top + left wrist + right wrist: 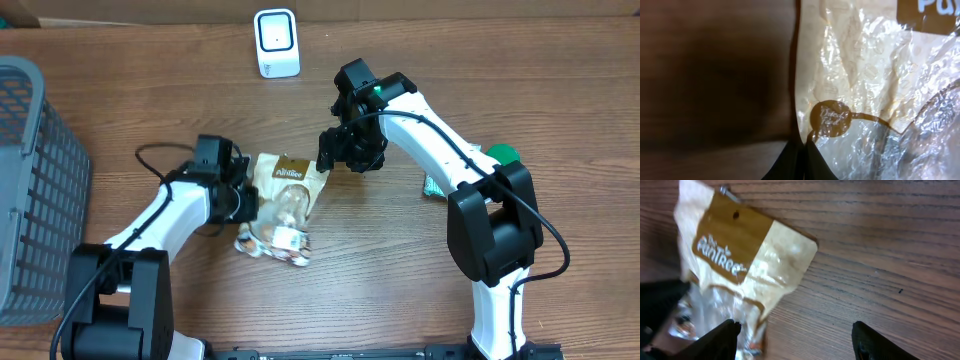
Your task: Scan the item barcode
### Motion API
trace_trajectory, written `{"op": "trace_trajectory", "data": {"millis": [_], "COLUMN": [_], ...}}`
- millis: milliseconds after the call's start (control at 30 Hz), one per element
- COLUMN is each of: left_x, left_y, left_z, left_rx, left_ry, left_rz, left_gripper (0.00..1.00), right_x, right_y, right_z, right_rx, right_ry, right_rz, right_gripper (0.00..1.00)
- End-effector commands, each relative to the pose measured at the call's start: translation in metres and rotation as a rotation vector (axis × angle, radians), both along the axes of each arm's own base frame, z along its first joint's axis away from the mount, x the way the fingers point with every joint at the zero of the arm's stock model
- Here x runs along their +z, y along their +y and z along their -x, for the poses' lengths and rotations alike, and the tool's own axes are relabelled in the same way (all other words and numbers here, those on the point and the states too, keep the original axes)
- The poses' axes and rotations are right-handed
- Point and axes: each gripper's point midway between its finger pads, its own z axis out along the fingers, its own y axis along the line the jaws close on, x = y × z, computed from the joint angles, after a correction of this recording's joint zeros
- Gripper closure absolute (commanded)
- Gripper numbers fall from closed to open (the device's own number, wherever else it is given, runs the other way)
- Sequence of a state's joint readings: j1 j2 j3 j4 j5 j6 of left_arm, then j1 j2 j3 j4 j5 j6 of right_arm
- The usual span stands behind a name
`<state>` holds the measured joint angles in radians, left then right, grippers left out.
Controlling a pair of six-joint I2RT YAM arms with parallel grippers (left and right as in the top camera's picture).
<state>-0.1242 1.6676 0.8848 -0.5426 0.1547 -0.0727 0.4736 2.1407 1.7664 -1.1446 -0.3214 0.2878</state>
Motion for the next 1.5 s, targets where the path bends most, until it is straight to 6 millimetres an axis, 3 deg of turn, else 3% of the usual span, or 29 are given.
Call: {"op": "trace_trajectory", "data": {"millis": [0,100,233,267,333,400,467,567,667,800,867,1067,1133,1167,1233,1300,1400,1433,1467], "left_x": [0.028,0.051,0.065,0.069,0.072,0.075,0.08,0.075,0.062,0.05,0.046,0.018,0.007,0.0,-0.004,-0.01,-0.022,-0.021,-0.018], "left_y": [0.023,0.018,0.015,0.015,0.013,0.002,-0.034,-0.068,-0.081,-0.098,-0.101,-0.075,-0.079,-0.093,-0.1,-0.091,-0.026,0.016,0.036], "left_z": [-0.051,-0.09,-0.107,-0.109,-0.109,-0.103,-0.084,-0.05,-0.022,0.008,0.011,0.0,-0.003,-0.004,-0.001,0.007,0.018,0.021,0.023], "left_rx": [-0.11,-0.173,-0.154,-0.131,-0.118,-0.13,-0.137,-0.116,-0.156,-0.337,-0.391,-0.38,-0.382,-0.4,-0.409,-0.397,-0.259,-0.09,-0.001], "left_ry": [-0.186,-0.365,-0.446,-0.447,-0.435,-0.398,-0.304,-0.139,-0.039,0.002,-0.01,-0.025,-0.017,-0.012,0.007,0.051,0.156,0.193,0.202], "left_rz": [-0.192,-0.212,-0.203,-0.189,-0.17,-0.104,0.13,0.348,0.348,0.309,0.26,0.032,0.048,0.12,0.167,0.123,-0.165,-0.342,-0.41], "left_gripper": [0.96,0.95,0.64,0.51,0.46,0.45,0.48,0.56,0.57,0.55,0.51,0.47,0.49,0.49,0.5,0.54,0.61,0.6,0.57], "right_x": [-0.003,-0.003,-0.002,-0.001,0.0,0.0,0.001,-0.001,-0.001,-0.002,-0.002,-0.002,-0.002,-0.002,-0.002,-0.002,-0.002,-0.002,-0.002], "right_y": [0.001,0.003,0.009,0.012,0.016,0.02,0.02,0.006,-0.01,-0.03,-0.035,-0.036,-0.036,-0.036,-0.036,-0.036,-0.035,-0.035,-0.035], "right_z": [-0.001,0.0,-0.005,-0.008,-0.013,-0.016,-0.017,-0.026,-0.035,-0.043,-0.045,-0.044,-0.044,-0.044,-0.043,-0.044,-0.045,-0.046,-0.046], "right_rx": [0.005,0.008,0.015,0.017,0.016,0.017,0.016,-0.044,-0.102,-0.148,-0.159,-0.159,-0.159,-0.159,-0.159,-0.159,-0.159,-0.159,-0.159], "right_ry": [0.0,-0.002,-0.032,-0.047,-0.07,-0.085,-0.089,-0.091,-0.084,-0.073,-0.069,-0.064,-0.064,-0.064,-0.063,-0.064,-0.071,-0.074,-0.075], "right_rz": [0.007,0.007,-0.009,-0.017,-0.03,-0.038,-0.04,-0.009,-0.003,0.005,0.008,0.01,0.01,0.01,0.01,0.01,0.006,0.005,0.004], "right_gripper": [0.3,0.29,0.3,0.3,0.3,0.3,0.3,0.3,0.3,0.3,0.3,0.3,0.3,0.3,0.3,0.3,0.3,0.3,0.3]}}
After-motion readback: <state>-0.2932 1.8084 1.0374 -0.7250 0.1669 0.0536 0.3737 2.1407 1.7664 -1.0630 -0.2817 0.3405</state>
